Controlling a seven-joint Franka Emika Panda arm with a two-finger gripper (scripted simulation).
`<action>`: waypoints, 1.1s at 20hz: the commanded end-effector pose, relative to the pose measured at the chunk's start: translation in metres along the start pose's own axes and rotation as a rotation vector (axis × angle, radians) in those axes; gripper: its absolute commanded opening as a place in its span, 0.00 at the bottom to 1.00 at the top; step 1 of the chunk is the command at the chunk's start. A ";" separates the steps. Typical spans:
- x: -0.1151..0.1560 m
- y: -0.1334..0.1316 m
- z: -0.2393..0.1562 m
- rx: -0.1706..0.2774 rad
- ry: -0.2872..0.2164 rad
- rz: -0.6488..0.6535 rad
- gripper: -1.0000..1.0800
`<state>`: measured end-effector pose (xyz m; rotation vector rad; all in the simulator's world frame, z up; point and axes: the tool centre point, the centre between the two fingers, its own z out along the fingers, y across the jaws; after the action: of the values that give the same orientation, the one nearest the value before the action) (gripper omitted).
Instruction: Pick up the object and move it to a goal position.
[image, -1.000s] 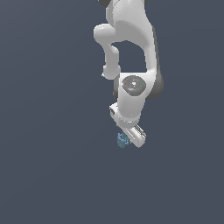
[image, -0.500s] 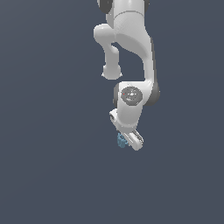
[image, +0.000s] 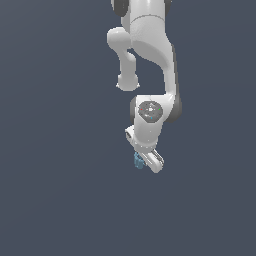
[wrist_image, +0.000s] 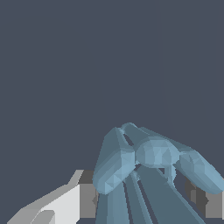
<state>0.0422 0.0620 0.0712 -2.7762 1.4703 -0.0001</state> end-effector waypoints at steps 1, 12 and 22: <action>0.000 0.000 0.000 0.000 0.000 0.000 0.00; -0.003 -0.001 -0.016 0.000 0.000 0.000 0.00; -0.018 -0.008 -0.097 0.000 0.000 0.001 0.00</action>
<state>0.0394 0.0783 0.1523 -2.7759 1.4720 0.0010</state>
